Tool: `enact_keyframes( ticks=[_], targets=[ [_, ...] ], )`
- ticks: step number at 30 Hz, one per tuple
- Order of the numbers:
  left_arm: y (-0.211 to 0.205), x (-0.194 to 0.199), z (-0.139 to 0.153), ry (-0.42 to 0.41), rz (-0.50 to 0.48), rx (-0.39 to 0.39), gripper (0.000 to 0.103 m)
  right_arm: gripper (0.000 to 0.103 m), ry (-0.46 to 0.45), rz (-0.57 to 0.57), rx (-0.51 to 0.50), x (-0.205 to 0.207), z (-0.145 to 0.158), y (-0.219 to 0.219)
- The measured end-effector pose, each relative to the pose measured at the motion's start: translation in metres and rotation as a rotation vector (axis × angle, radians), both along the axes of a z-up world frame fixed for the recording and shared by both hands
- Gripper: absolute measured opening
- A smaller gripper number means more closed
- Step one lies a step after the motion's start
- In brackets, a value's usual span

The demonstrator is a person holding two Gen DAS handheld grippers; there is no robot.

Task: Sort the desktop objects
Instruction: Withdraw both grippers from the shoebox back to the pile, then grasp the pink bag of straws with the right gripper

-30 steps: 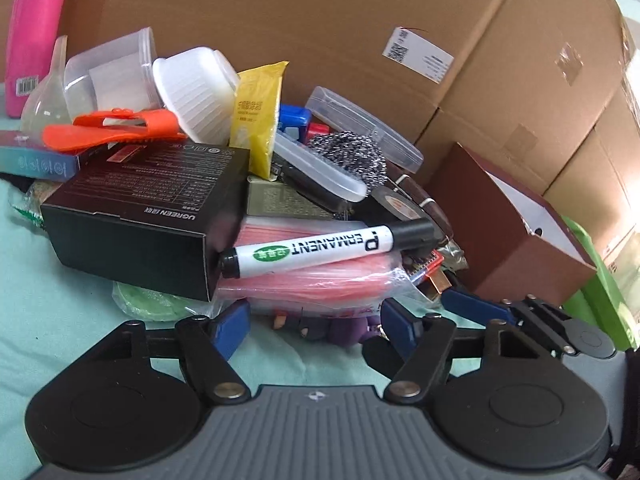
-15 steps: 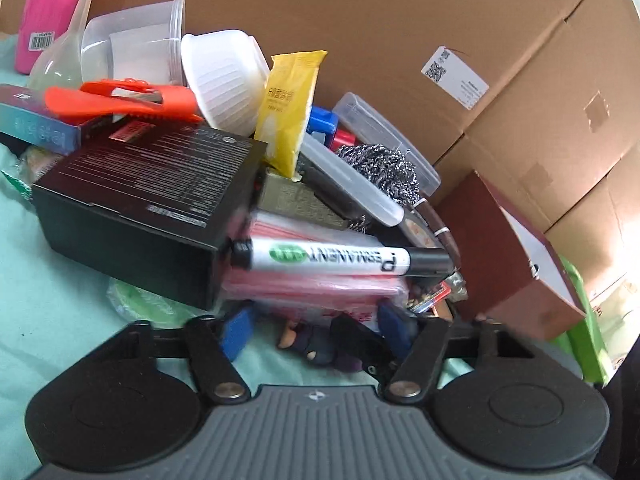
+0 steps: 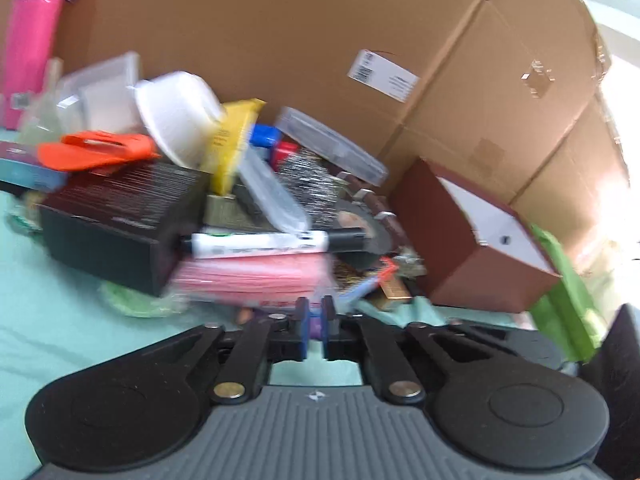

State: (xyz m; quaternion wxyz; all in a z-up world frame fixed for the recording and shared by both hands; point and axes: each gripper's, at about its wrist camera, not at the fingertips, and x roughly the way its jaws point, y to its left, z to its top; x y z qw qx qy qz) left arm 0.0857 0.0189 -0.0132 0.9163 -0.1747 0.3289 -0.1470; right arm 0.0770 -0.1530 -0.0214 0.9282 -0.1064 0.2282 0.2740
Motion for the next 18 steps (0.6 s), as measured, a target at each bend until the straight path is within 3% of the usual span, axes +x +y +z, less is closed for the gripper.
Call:
enact_keyframes(
  ticks=[1, 2, 3, 4, 9, 11, 12, 14, 15, 16, 18],
  targets=[
    [0.001, 0.001, -0.001, -0.01, 0.025, 0.015, 0.04, 0.01, -0.003, -0.003, -0.004, 0.0, 0.0, 0.0],
    [0.005, 0.0, -0.001, -0.022, 0.051, 0.02, 0.047, 0.02, -0.009, -0.003, -0.016, 0.001, 0.001, 0.001],
    [0.009, 0.001, -0.001, -0.031, 0.075, 0.022, 0.049, 0.044, -0.021, -0.011, -0.024, 0.0, 0.001, 0.003],
    [0.011, 0.003, -0.001, -0.036, 0.089, 0.024, 0.05, 0.049, -0.041, -0.021, -0.029, 0.001, 0.001, 0.005],
    [0.015, 0.022, -0.008, -0.035, 0.085, 0.06, 0.055, 0.047, -0.054, 0.003, -0.029, 0.016, 0.001, 0.017],
    [0.012, 0.03, -0.013, -0.032, 0.075, 0.077, 0.054, 0.028, -0.033, 0.033, -0.048, 0.025, -0.003, 0.025],
    [0.012, 0.032, -0.015, -0.033, 0.07, 0.089, 0.053, 0.025, -0.023, 0.033, -0.054, 0.027, -0.005, 0.028],
    [0.01, 0.032, -0.014, -0.039, 0.039, 0.098, 0.033, 0.015, -0.018, 0.04, -0.075, 0.025, -0.003, 0.03],
    [0.009, 0.03, -0.013, -0.043, 0.005, 0.086, 0.012, 0.007, -0.013, 0.042, -0.071, 0.022, -0.001, 0.029],
    [0.007, 0.028, -0.01, -0.044, -0.023, 0.079, 0.003, 0.002, -0.002, 0.047, -0.062, 0.02, 0.001, 0.026],
    [-0.003, 0.024, -0.008, -0.05, -0.04, 0.118, 0.002, 0.0, 0.008, 0.056, -0.052, 0.015, 0.001, 0.021]
  ],
)
